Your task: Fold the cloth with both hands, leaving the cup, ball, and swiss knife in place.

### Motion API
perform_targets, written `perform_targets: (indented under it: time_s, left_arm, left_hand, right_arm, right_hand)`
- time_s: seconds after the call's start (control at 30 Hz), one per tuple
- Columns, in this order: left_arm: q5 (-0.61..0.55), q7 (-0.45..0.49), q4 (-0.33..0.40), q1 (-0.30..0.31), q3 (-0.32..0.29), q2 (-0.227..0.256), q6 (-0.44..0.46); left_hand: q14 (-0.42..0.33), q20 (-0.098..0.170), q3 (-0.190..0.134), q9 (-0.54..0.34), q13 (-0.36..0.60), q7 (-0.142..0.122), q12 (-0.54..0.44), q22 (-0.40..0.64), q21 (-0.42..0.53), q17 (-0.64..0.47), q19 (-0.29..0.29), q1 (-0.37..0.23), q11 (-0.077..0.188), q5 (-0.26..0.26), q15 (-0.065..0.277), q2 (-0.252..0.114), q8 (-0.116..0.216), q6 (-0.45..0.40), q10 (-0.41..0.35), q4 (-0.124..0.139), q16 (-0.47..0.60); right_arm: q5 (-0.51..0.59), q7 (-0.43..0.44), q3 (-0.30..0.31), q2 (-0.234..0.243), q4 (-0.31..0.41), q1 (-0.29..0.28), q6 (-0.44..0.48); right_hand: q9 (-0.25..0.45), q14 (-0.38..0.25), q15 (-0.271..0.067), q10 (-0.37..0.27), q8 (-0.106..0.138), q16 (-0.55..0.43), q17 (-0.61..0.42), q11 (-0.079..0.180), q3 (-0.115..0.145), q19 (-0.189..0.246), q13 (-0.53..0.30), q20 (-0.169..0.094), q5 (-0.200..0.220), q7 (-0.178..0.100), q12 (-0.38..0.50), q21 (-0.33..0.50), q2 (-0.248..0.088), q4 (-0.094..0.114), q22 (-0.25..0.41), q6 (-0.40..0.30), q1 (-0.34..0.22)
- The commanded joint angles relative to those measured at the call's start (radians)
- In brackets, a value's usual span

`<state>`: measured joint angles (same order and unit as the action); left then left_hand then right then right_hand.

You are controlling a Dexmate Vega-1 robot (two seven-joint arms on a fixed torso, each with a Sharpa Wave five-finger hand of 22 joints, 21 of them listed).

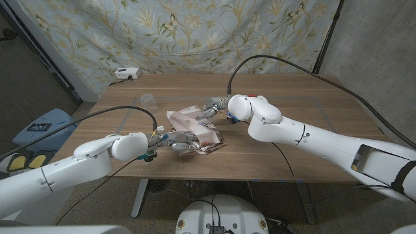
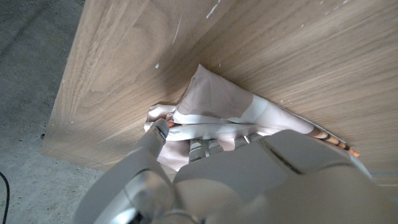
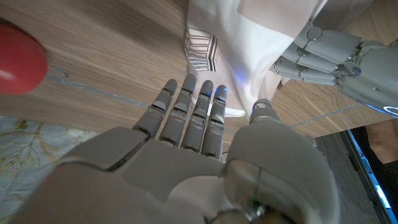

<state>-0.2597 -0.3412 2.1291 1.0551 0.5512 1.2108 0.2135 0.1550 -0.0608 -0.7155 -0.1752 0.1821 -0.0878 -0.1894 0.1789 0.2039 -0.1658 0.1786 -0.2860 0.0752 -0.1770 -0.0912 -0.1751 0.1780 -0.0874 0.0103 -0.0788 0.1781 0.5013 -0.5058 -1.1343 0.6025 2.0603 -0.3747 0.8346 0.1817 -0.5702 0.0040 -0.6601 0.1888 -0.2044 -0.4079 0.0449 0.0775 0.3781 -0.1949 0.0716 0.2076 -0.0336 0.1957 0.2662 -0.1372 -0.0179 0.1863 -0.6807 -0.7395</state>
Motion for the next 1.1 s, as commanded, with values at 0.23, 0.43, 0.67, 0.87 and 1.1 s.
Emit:
perform_targets:
  time_s: [0.23,0.43,0.67,0.87,1.1]
  left_arm:
    - [-0.021,0.004,-0.005,-0.008,-0.003,-0.005,-0.007]
    - [-0.029,0.004,-0.003,-0.009,-0.002,-0.008,-0.002]
    - [-0.038,0.003,-0.002,-0.014,0.000,-0.017,0.009]
    - [-0.041,0.001,-0.005,-0.015,0.000,-0.014,0.003]
    - [-0.039,0.012,-0.002,-0.006,-0.005,-0.012,0.013]
  left_hand:
    - [-0.006,0.002,0.003,-0.004,0.001,-0.002,-0.004,0.003,0.005,-0.004,0.055,-0.013,-0.014,0.001,-0.002,0.003,0.006,-0.011,-0.024,-0.003,0.005]
    - [-0.006,0.001,0.004,-0.004,0.001,-0.002,-0.004,0.003,0.005,-0.004,0.055,-0.014,-0.014,0.001,-0.001,0.003,0.005,-0.010,-0.023,-0.003,0.005]
    - [-0.005,0.001,0.005,-0.004,0.001,0.000,-0.004,0.003,0.005,-0.004,0.056,-0.015,-0.014,0.002,-0.002,0.004,0.004,-0.008,-0.024,-0.003,0.005]
    - [-0.005,0.002,0.005,-0.004,0.001,-0.001,-0.004,0.003,0.005,-0.004,0.056,-0.015,-0.016,0.002,-0.002,0.004,0.005,-0.009,-0.024,-0.003,0.005]
    - [-0.006,0.002,0.006,-0.004,0.001,0.000,-0.004,0.003,0.005,-0.004,0.055,-0.016,-0.016,0.002,-0.002,0.003,0.005,-0.008,-0.024,-0.004,0.005]
  right_arm:
    - [0.018,0.023,-0.027,0.058,0.100,-0.042,0.135]
    - [0.025,0.029,-0.053,0.063,0.114,-0.040,0.168]
    - [0.022,0.038,-0.082,0.062,0.124,-0.036,0.203]
    - [0.019,0.042,-0.114,0.057,0.127,-0.021,0.219]
    - [0.002,0.060,-0.134,0.051,0.123,-0.016,0.226]
  right_hand:
    - [0.003,-0.004,0.004,-0.007,0.008,-0.010,-0.002,-0.004,0.005,0.002,-0.002,0.005,-0.004,0.005,0.001,-0.002,-0.002,-0.005,0.002,-0.011,0.008]
    - [0.003,-0.008,0.005,-0.019,0.012,-0.012,-0.001,-0.004,0.009,0.002,-0.002,0.005,-0.003,0.006,0.004,-0.003,-0.007,-0.007,0.002,-0.021,0.006]
    - [0.003,-0.015,0.007,-0.032,0.016,-0.016,0.001,-0.004,0.013,0.009,-0.002,0.005,-0.003,0.010,0.008,-0.002,-0.009,-0.011,0.002,-0.036,0.005]
    - [0.002,-0.017,0.007,-0.036,0.016,-0.018,0.002,-0.008,0.016,0.011,-0.002,0.005,-0.003,0.012,0.008,-0.002,-0.011,-0.014,0.002,-0.038,0.002]
    - [0.002,-0.020,0.008,-0.039,0.017,-0.020,0.003,-0.007,0.018,0.016,-0.001,0.008,-0.003,0.013,0.007,-0.001,-0.011,-0.017,0.002,-0.045,0.002]
